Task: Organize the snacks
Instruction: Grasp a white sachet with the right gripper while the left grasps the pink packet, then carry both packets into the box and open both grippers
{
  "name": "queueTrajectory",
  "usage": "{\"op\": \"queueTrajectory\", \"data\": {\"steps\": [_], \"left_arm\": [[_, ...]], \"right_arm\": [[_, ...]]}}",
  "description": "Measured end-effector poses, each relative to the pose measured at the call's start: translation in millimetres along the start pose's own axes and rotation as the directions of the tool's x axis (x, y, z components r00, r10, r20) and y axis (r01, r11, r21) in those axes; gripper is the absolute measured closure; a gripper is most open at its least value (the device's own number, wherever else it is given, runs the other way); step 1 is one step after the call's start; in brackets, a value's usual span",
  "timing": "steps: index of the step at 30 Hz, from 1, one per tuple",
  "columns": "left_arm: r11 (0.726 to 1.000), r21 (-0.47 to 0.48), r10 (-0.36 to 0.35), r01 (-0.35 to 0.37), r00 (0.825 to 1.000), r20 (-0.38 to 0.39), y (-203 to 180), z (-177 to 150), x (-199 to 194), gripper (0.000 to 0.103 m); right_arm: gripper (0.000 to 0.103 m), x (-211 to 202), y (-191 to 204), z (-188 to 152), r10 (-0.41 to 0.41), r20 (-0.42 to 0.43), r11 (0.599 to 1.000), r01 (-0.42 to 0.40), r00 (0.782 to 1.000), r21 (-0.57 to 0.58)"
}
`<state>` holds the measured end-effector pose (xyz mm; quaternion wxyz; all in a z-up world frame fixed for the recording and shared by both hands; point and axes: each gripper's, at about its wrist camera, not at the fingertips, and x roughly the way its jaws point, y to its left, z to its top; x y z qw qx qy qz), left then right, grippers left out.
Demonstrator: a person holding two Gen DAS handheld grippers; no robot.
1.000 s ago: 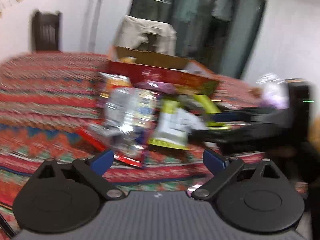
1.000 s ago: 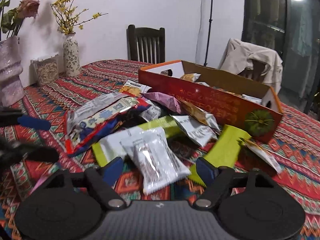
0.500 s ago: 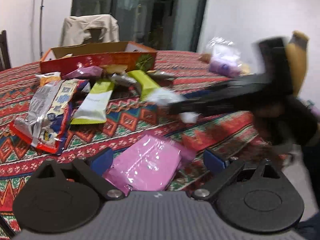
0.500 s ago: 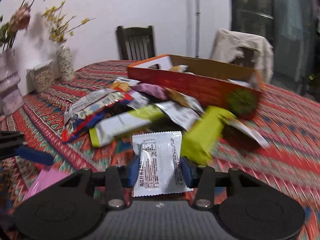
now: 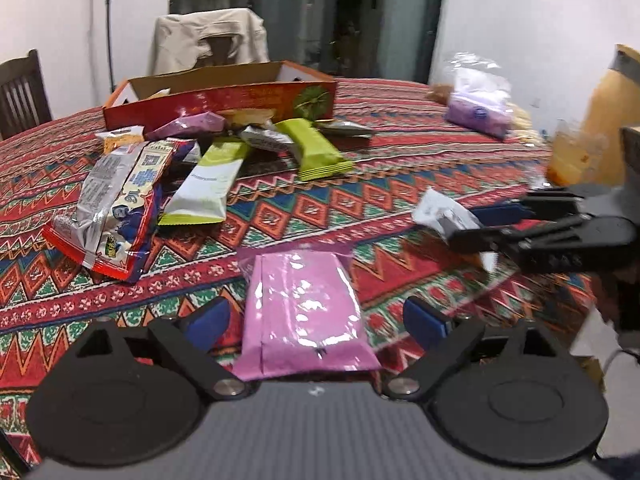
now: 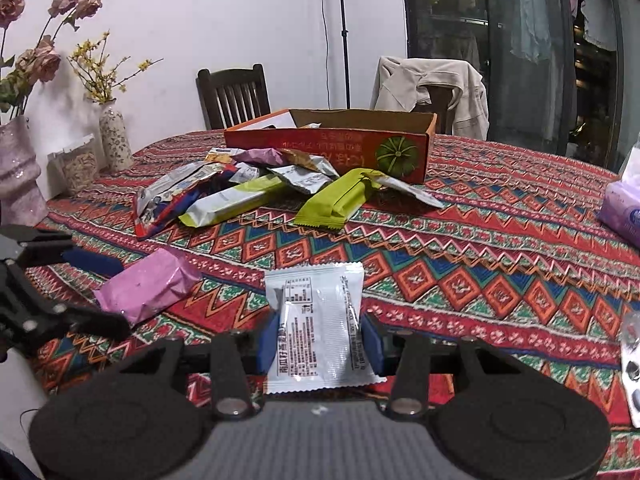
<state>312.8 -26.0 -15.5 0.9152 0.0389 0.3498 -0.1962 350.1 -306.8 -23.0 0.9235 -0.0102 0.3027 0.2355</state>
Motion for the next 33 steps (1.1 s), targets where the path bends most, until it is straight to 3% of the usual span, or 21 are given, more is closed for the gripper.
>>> {"op": "queueTrajectory", "data": {"steps": [4,6,7,11,16,22,24,28,33], "left_arm": [[0.999,-0.007,0.051,-0.051,0.999,-0.007,-3.0,-0.6,12.1,0.021],[0.998,0.0,0.06,-0.061,0.998,0.015,-3.7,-1.9,10.5,0.04],[0.998,-0.001,0.059,-0.059,0.998,0.015,-2.6,-2.0,9.8,0.04],[0.998,-0.038,0.044,-0.044,0.999,0.005,4.0,-0.7,4.9,0.041],[0.994,-0.1,0.037,-0.033,0.999,0.037,15.6,4.4,-7.0,0.041],[0.985,-0.17,0.01,0.01,0.993,0.116,41.6,28.8,-19.8,0.041],[0.982,-0.187,0.013,0.013,0.99,0.141,58.1,45.1,-20.4,0.041],[0.984,-0.179,0.026,0.008,0.982,0.188,103.7,104.9,-11.4,0.041],[0.984,-0.176,0.043,-0.011,0.983,0.178,160.8,193.0,41.2,0.041]], "right_arm": [[0.056,5.6,6.3,0.0,-0.016,0.002,1.0,0.016,1.0,-0.026],[0.055,7.0,8.7,0.0,-0.027,0.004,0.999,0.027,1.0,-0.033],[0.05,8.3,9.2,0.0,-0.031,0.003,0.999,0.031,1.0,-0.036],[0.05,18.0,11.5,0.6,-0.031,-0.012,0.998,0.03,0.999,-0.052],[0.058,26.1,14.8,4.8,-0.017,-0.02,0.997,0.015,1.0,-0.069],[0.06,27.6,10.9,14.0,0.0,-0.011,0.999,-0.001,1.0,-0.052],[0.06,24.7,7.7,22.4,0.012,0.013,0.999,-0.011,1.0,-0.034],[0.06,23.4,-4.4,61.5,0.109,0.094,0.994,-0.111,0.99,0.017],[0.06,66.1,-16.1,155.4,0.142,0.166,0.99,-0.14,0.976,-0.024]]}}
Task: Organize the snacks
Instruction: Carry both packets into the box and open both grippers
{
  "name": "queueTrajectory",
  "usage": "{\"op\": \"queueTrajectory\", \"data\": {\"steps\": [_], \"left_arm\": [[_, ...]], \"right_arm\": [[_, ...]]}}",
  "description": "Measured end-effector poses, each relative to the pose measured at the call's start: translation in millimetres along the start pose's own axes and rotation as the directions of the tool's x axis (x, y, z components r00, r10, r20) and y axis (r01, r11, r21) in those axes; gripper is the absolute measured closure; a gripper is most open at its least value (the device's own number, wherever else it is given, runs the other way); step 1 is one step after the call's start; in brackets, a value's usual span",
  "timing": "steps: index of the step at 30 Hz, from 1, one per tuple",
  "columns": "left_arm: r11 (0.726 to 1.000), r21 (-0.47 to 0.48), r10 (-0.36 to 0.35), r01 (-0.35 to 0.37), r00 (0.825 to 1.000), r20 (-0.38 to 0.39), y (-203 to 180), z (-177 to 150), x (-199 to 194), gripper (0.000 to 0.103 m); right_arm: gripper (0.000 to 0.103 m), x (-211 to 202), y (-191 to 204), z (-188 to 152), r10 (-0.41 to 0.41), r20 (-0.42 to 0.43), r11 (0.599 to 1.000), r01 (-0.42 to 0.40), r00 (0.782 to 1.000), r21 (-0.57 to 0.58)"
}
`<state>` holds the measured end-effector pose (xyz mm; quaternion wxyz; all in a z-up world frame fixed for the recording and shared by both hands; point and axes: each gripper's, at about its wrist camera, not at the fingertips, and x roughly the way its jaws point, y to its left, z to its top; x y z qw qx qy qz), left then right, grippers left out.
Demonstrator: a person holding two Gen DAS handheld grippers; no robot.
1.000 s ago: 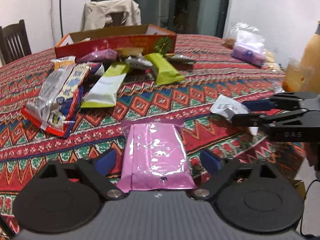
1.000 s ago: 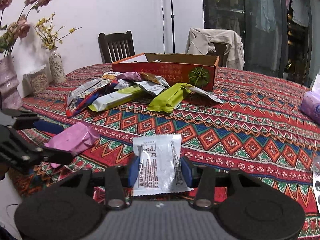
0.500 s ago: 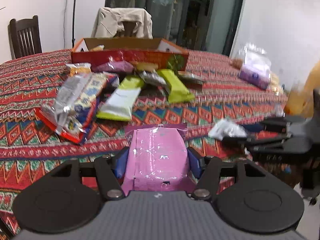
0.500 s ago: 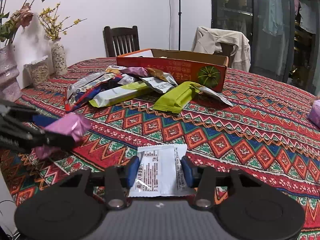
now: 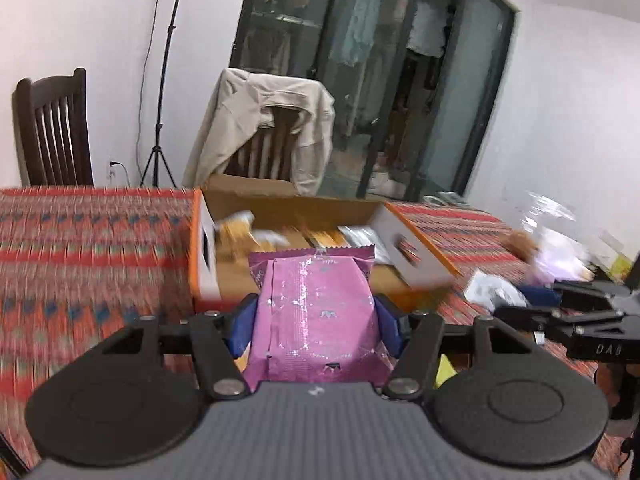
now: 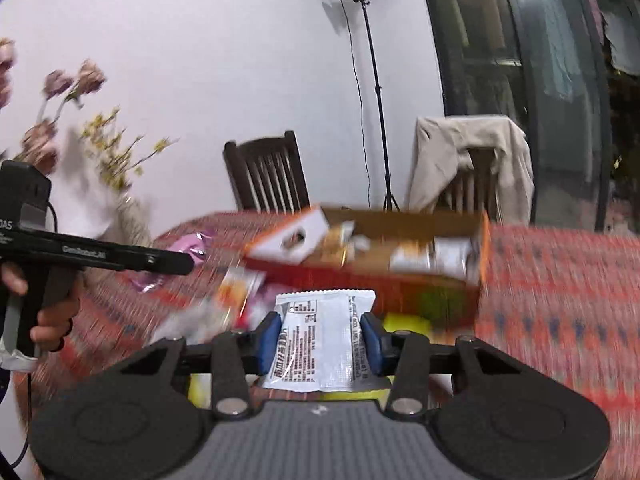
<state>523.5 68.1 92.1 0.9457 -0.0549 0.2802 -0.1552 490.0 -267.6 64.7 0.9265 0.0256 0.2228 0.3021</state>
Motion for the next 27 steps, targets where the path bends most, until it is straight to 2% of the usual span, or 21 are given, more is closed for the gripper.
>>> {"op": "queueTrajectory", "data": {"steps": [3,6,8,11,13,14,16,19,23,27], "left_arm": [[0.998,0.018,0.064,-0.063,0.997,-0.048,18.7,35.7,61.0,0.041],[0.992,0.021,0.127,-0.126,0.985,-0.121,33.9,52.0,118.9,0.041],[0.987,0.025,0.162,-0.16,0.975,-0.155,41.0,53.7,147.4,0.041],[0.984,0.029,0.179,-0.177,0.965,-0.194,45.0,48.5,173.8,0.04],[0.985,0.024,0.174,-0.173,0.961,-0.215,48.3,47.3,184.1,0.039],[0.987,0.024,0.162,-0.161,0.965,-0.208,48.4,48.1,185.5,0.038],[0.989,-0.006,0.146,-0.151,0.965,-0.219,54.7,53.3,184.5,0.038],[0.988,-0.044,0.133,-0.146,0.968,-0.214,61.2,60.7,178.0,0.038],[0.985,-0.065,0.142,-0.158,0.968,-0.206,67.3,71.9,164.8,0.038],[0.985,-0.069,0.14,-0.156,0.971,-0.195,57.0,80.9,139.0,0.038]], "right_arm": [[0.06,70.8,-22.3,54.0,0.005,-0.029,1.0,-0.004,1.0,0.029],[0.06,161.0,-48.2,93.8,-0.009,-0.141,0.994,0.024,0.99,0.105],[0.06,217.9,-60.5,107.4,-0.08,-0.231,0.988,0.107,0.97,0.108],[0.06,285.6,-79.3,111.9,-0.158,-0.345,0.968,0.214,0.925,0.131],[0.059,311.7,-90.2,109.8,-0.154,-0.383,0.95,0.243,0.911,0.195],[0.057,322.6,-94.1,108.6,-0.141,-0.403,0.943,0.247,0.904,0.223],[0.057,332.8,-95.9,104.8,-0.133,-0.423,0.936,0.254,0.896,0.243],[0.052,332.4,-94.7,105.8,-0.095,-0.405,0.941,0.215,0.909,0.262],[0.052,313.0,-91.7,117.6,-0.091,-0.369,0.949,0.193,0.925,0.249],[0.052,283.7,-88.6,131.0,-0.108,-0.345,0.96,0.188,0.932,0.209]]}}
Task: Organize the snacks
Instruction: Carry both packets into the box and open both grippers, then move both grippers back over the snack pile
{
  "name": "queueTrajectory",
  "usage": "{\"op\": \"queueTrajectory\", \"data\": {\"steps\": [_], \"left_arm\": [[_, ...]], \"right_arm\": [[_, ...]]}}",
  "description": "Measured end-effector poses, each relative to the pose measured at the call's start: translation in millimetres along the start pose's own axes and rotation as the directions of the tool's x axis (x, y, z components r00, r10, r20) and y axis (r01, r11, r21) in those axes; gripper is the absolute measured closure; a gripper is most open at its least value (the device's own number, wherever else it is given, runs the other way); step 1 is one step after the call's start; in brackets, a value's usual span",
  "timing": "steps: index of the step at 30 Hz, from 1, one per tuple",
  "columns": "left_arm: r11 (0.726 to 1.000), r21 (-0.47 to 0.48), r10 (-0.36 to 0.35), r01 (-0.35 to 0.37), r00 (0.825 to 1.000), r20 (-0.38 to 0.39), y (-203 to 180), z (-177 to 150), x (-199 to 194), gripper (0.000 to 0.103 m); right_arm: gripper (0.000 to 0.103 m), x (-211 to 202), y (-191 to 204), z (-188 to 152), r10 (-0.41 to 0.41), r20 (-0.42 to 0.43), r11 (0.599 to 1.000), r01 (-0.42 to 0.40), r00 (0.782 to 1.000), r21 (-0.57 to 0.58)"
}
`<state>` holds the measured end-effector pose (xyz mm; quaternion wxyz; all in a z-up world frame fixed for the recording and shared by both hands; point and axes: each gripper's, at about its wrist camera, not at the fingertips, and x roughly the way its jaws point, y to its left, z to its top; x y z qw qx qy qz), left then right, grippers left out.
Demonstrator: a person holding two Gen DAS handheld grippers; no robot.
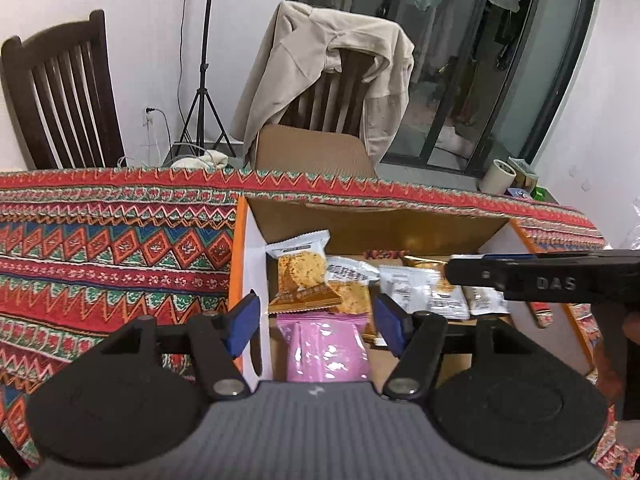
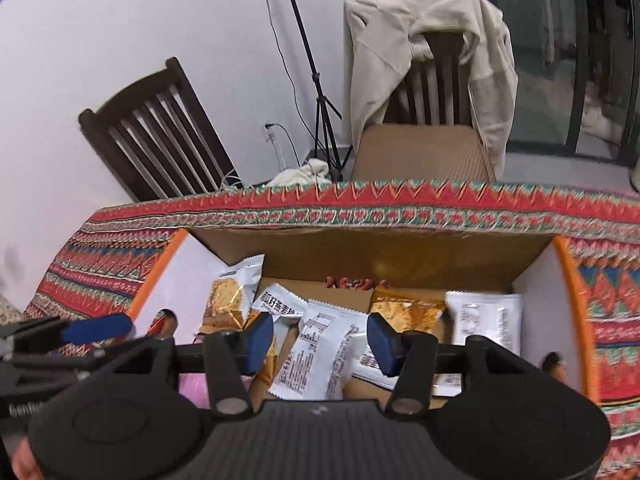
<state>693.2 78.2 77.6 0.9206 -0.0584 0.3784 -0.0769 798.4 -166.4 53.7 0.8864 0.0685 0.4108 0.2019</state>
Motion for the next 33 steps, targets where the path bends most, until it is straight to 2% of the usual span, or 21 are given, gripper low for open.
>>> {"op": "queueTrajectory", "data": {"steps": [5,8,11,13,18,22,25,30,33], "left_arm": [[0.999,0.032,-0.001,0.0,0.999,0.046,-19.6,-1.9,-56.8,0.034],[0.998,0.067,-0.01,0.004,0.996,0.092,-32.6,-10.7,-105.3,0.029],[0.995,0.097,-0.049,0.035,0.987,0.15,-44.3,-26.7,-154.5,0.025],[0.992,0.107,-0.091,0.07,0.974,0.207,-49.9,-48.9,-192.7,0.02],[0.985,0.138,-0.141,0.103,0.943,0.301,-67.5,-111.6,-257.2,0.011],[0.983,0.181,-0.111,0.041,0.911,0.398,-88.6,-170.5,-300.6,0.003],[0.979,0.204,-0.091,0.002,0.898,0.43,-107.2,-214.1,-320.9,0.001],[0.986,0.161,-0.042,-0.03,0.905,0.424,-121.9,-276.9,-323.7,0.0],[0.993,0.122,-0.044,-0.003,0.923,0.383,-121.2,-309.7,-315.3,0.0]], "right_arm": [[0.049,-61.1,-2.4,-4.7,0.0,0.047,0.999,0.003,0.999,-0.049],[0.042,-111.6,-10.2,-13.3,0.006,0.09,0.996,0.002,0.996,-0.087],[0.034,-173.6,-22.4,-31.5,0.016,0.143,0.993,0.001,0.99,-0.116],[0.027,-212.7,-29.9,-50.0,0.025,0.186,0.992,-0.002,0.982,-0.123],[0.021,-297.5,-43.6,-113.9,0.048,0.28,0.987,-0.002,0.959,-0.16],[0.015,-350.2,-48.1,-172.1,0.043,0.369,0.983,0.026,0.928,-0.18],[0.012,-379.3,-46.4,-215.6,0.029,0.433,0.98,0.06,0.901,-0.19],[0.011,-404.9,-46.4,-291.4,0.016,0.49,0.979,0.085,0.872,-0.185],[0.01,-401.9,-43.6,-334.7,-0.02,0.489,0.974,0.127,0.872,-0.186]]}}
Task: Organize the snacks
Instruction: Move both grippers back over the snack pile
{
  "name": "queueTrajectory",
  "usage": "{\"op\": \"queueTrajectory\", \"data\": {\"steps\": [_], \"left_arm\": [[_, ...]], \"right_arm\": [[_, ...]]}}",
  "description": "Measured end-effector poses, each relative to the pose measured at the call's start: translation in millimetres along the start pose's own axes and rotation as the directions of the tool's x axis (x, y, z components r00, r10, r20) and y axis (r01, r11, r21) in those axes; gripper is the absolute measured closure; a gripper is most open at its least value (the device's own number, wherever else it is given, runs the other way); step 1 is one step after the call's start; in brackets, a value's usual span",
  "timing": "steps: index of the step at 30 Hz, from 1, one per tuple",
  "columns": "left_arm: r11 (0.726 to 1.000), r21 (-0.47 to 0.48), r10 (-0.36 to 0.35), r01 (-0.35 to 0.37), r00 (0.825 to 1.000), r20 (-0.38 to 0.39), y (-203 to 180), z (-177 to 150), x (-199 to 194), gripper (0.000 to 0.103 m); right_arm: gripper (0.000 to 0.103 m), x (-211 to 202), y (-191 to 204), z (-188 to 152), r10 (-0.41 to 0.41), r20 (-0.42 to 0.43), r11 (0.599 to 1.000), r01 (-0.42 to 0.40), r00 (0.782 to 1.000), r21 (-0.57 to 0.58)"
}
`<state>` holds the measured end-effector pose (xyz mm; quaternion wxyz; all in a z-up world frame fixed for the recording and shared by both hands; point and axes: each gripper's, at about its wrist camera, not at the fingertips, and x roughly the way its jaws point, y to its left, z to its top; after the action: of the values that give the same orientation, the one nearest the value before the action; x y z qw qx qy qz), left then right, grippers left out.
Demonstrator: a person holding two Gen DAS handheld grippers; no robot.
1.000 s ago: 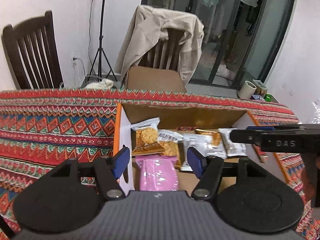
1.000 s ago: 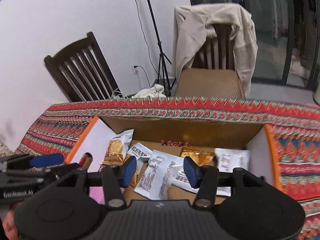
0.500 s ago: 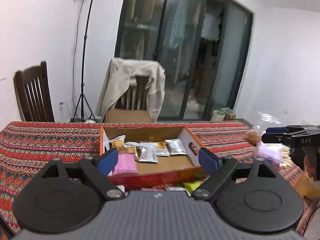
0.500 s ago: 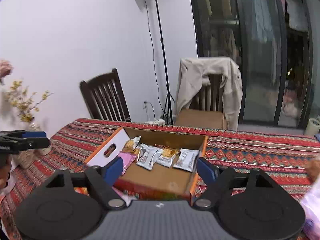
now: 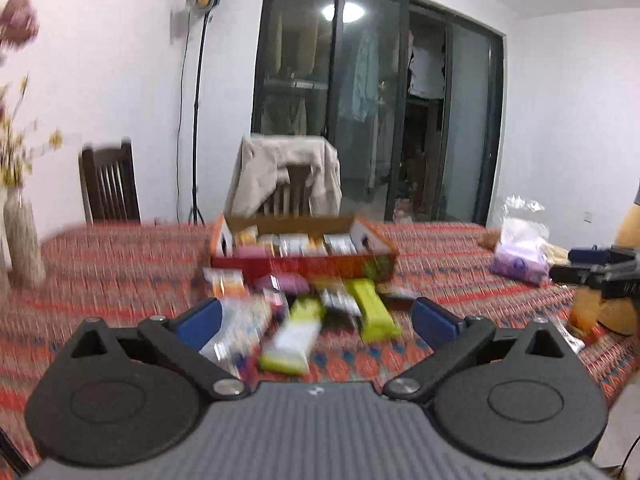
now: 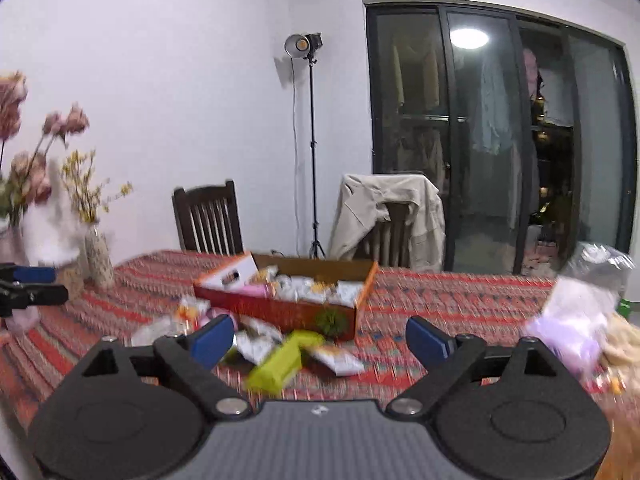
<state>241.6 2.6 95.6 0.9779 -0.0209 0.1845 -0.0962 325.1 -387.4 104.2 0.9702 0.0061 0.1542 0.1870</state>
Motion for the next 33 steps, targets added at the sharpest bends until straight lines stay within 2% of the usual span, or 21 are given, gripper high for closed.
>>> {"op": "queueTrajectory", "data": {"steps": [2,6,11,20,27,33], "left_arm": [[1.0,-0.019,-0.002,0.001,0.999,-0.043,-0.7,-18.5,2.6,0.0],[0.998,-0.017,0.052,-0.054,0.992,-0.111,0.1,-42.0,9.7,0.0],[0.998,-0.028,0.057,-0.061,0.991,-0.125,4.5,-46.1,14.3,0.0],[0.998,-0.025,0.055,-0.06,0.984,-0.169,7.2,-52.3,39.6,0.0],[0.999,-0.018,0.036,-0.041,0.979,-0.2,9.2,-53.1,69.6,0.0],[1.0,-0.025,0.01,-0.016,0.98,-0.199,14.6,-43.9,99.1,0.0]], "right_arm": [[0.01,-6.3,8.6,-27.3,-0.022,-0.032,1.0,0.021,0.999,-0.011],[0.01,-7.7,22.5,-71.7,-0.015,-0.078,1.0,0.016,0.997,0.008],[0.01,-4.2,33.3,-104.8,-0.012,-0.144,1.0,0.012,0.99,-0.002],[0.01,15.0,30.1,-108.2,-0.012,-0.167,1.0,0.016,0.986,0.023],[0.01,44.1,28.2,-108.9,-0.004,-0.218,1.0,0.008,0.976,0.019],[0.01,74.9,18.5,-98.7,0.018,-0.225,0.998,-0.004,0.974,0.062]]}}
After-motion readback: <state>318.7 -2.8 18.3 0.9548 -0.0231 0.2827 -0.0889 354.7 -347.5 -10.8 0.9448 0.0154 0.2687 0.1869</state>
